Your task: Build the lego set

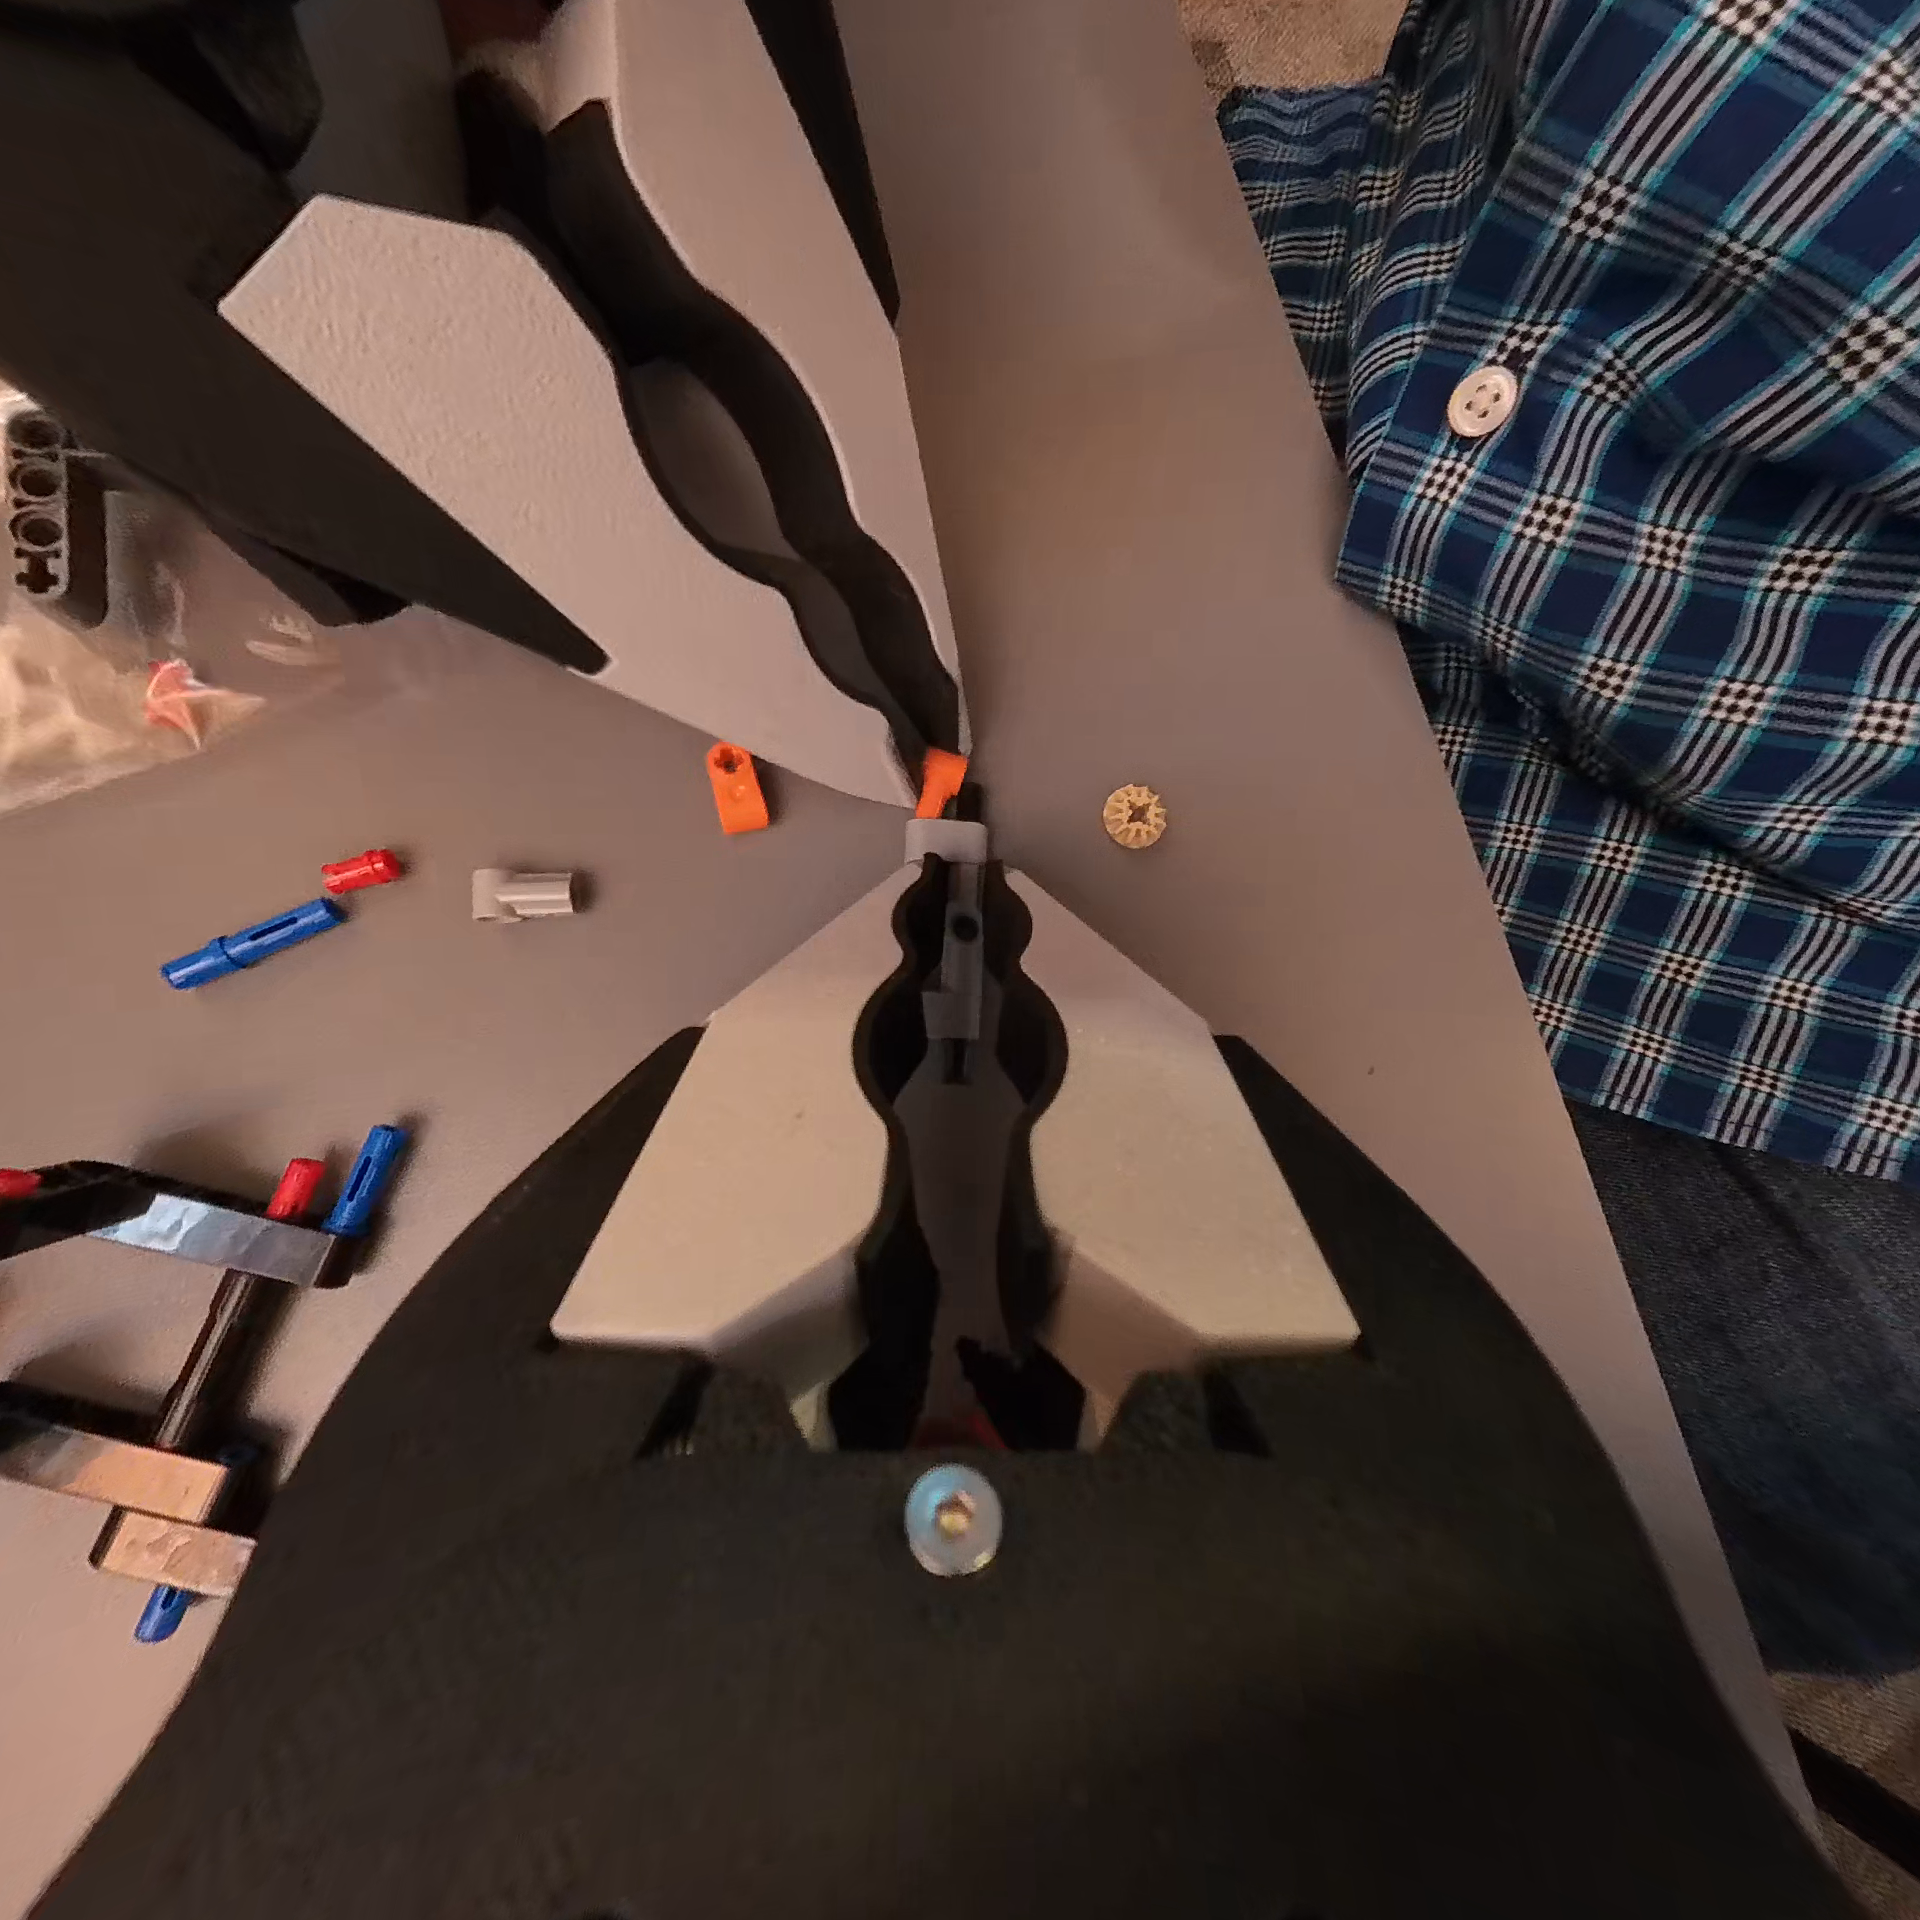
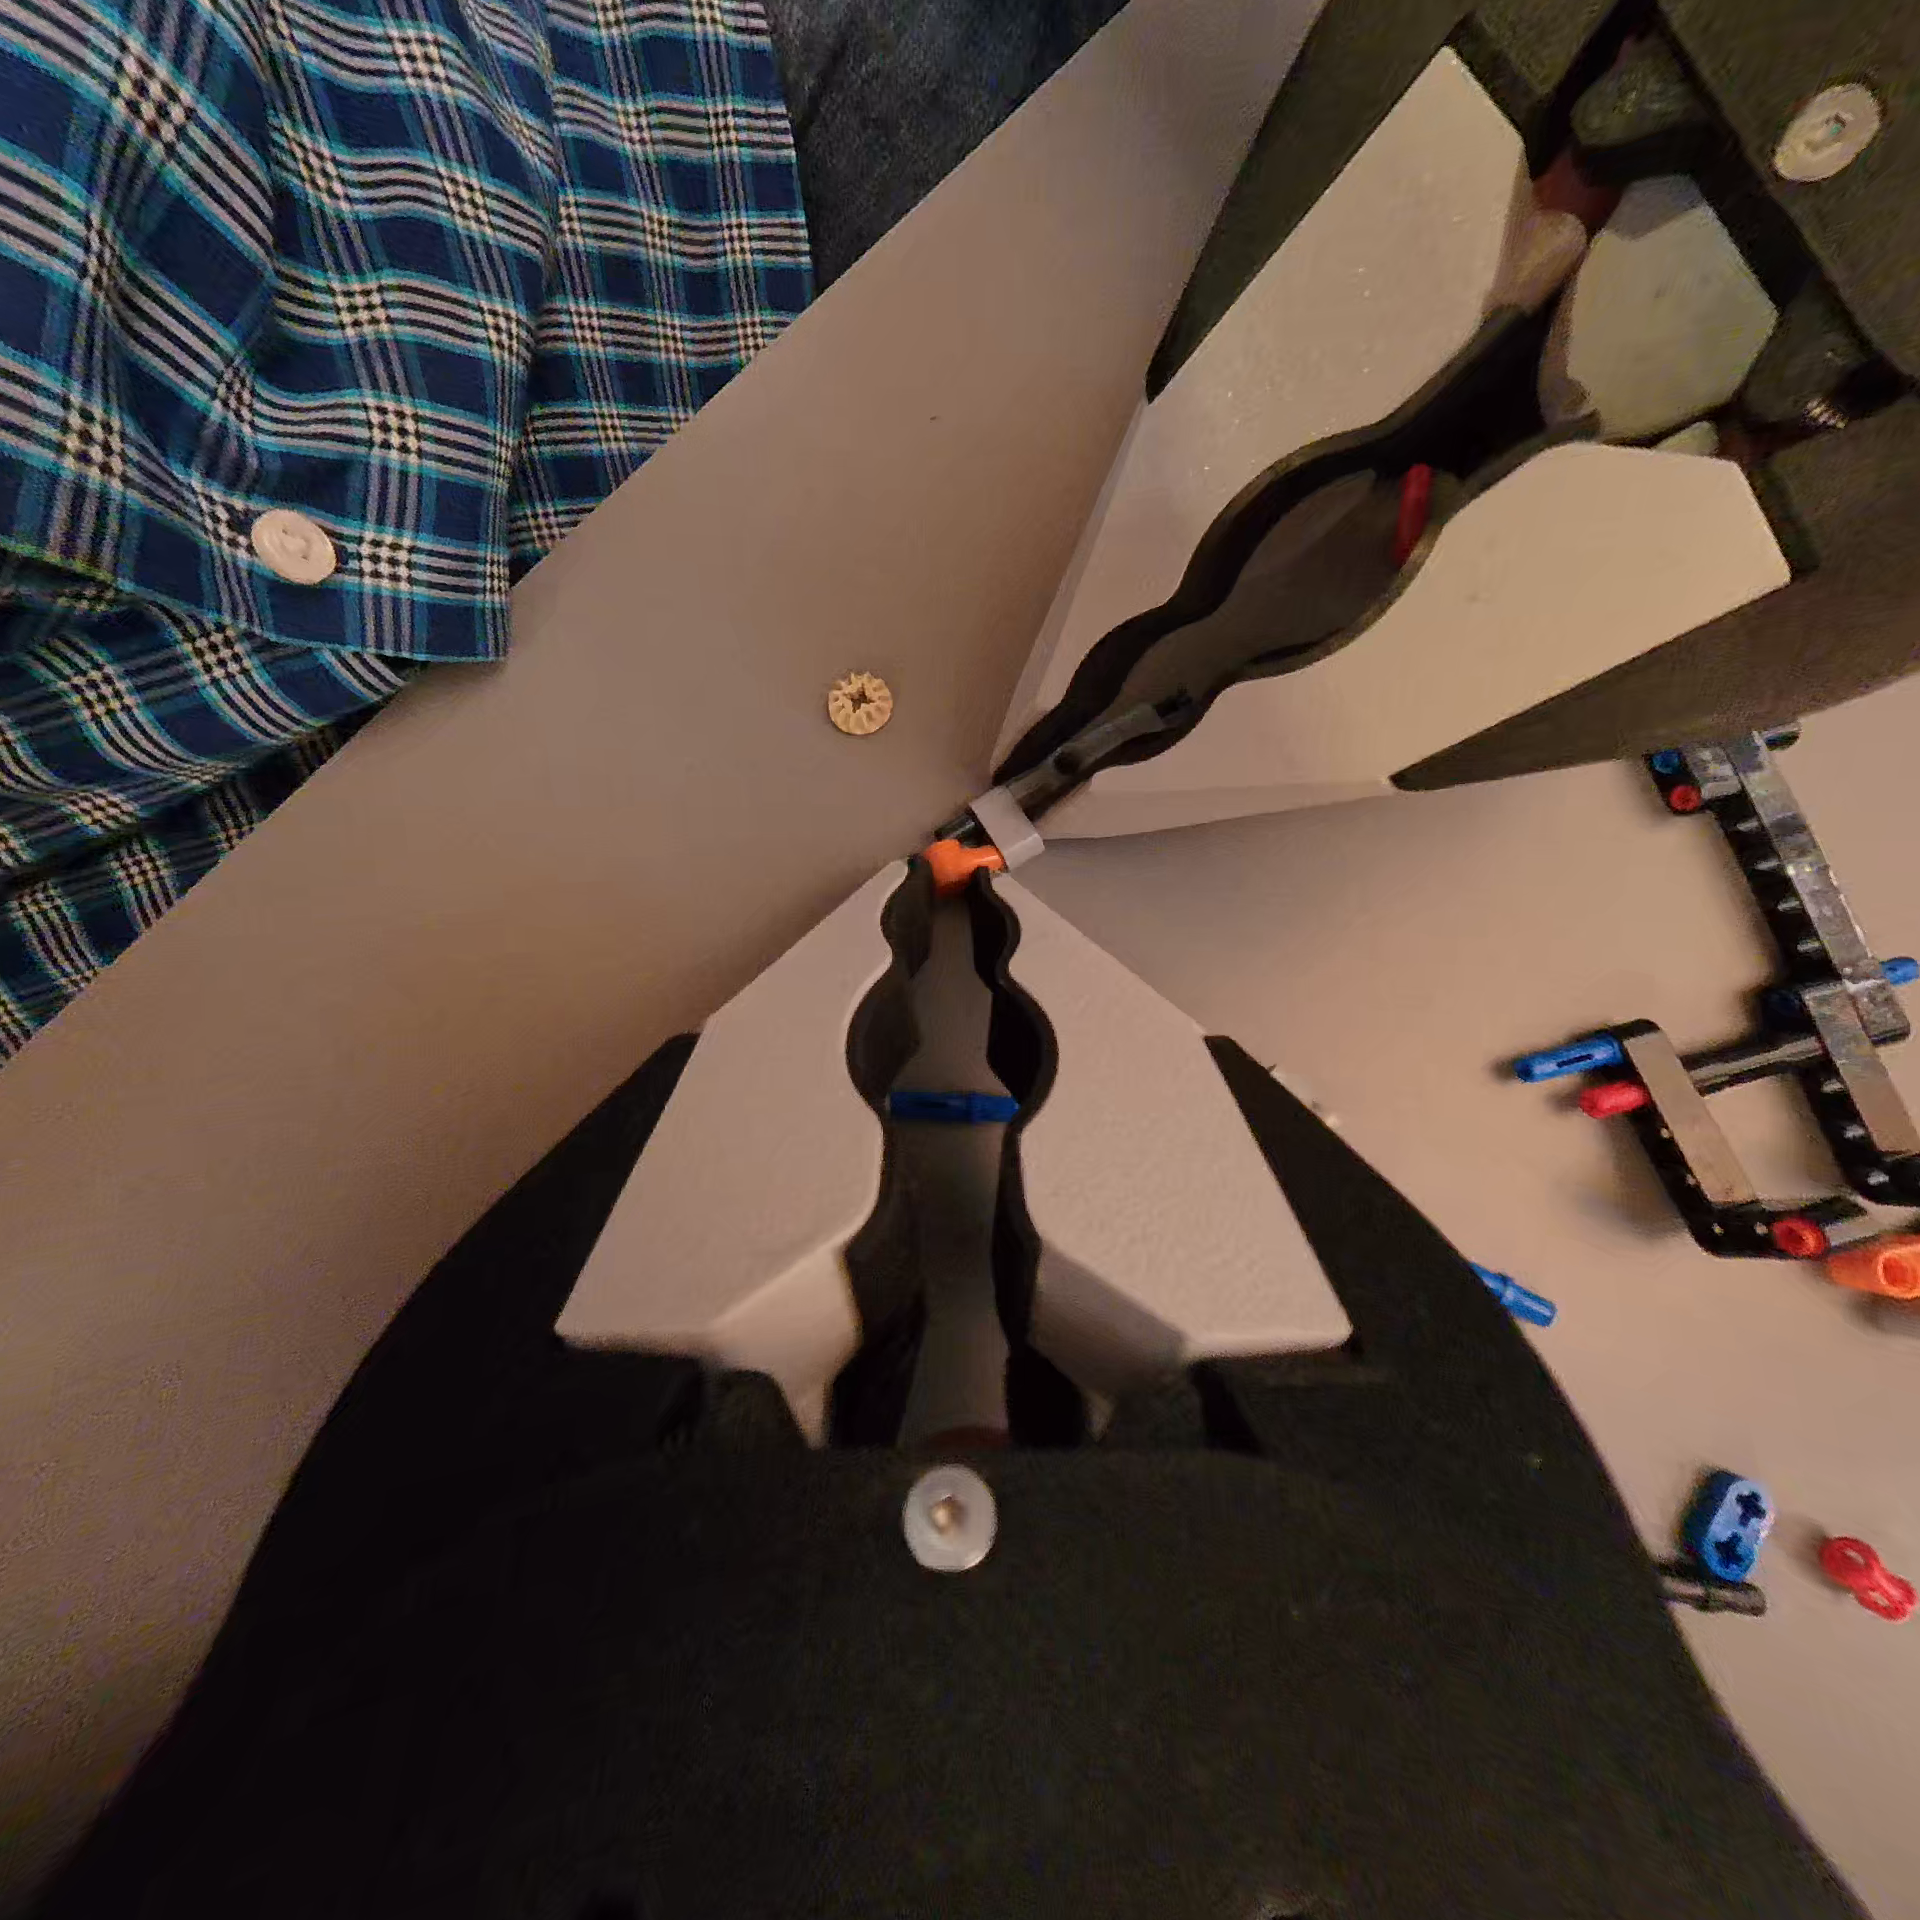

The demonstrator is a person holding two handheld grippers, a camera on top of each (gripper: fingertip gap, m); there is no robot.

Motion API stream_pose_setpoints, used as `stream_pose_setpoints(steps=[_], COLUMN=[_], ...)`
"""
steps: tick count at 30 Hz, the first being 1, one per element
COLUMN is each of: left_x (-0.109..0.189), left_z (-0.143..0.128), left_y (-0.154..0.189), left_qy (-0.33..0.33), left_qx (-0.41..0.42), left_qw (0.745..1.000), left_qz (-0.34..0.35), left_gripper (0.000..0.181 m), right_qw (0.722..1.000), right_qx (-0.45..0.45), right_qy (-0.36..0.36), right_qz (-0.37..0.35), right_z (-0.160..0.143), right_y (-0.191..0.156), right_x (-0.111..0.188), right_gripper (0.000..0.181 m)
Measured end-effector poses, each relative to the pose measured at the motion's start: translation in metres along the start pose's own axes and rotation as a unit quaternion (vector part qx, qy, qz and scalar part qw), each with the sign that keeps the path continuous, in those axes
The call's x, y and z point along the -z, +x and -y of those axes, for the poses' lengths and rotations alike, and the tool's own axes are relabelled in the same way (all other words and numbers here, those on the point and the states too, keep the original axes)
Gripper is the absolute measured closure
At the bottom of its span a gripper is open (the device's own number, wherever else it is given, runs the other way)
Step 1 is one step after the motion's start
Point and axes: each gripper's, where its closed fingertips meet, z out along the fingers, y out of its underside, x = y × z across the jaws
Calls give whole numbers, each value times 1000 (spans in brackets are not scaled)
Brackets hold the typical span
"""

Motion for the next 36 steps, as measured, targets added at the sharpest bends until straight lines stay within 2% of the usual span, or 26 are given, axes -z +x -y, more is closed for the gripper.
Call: stream_pose_setpoints(steps=[21, 30, 31, 36], left_x=[1, -1, -2, -3], left_z=[-1, 2, 2, 4], left_y=[1, 2, 2, 1], left_qy=[5, 3, 0, -3], left_qx=[6, -4, -7, -10], left_qw=[1000, 1000, 1000, 1000], left_qz=[-28, -13, -12, -9], left_gripper=[176, 175, 176, 176], right_qw=[995, 998, 998, 998], right_qx=[77, 41, 40, 24], right_qy=[-33, -41, -42, -32], right_qz=[45, -11, -26, -39], right_z=[2, 2, 1, 2], right_y=[-1, -3, -1, -2], right_x=[-1, 1, 1, 0], right_gripper=[175, 172, 166, 163])
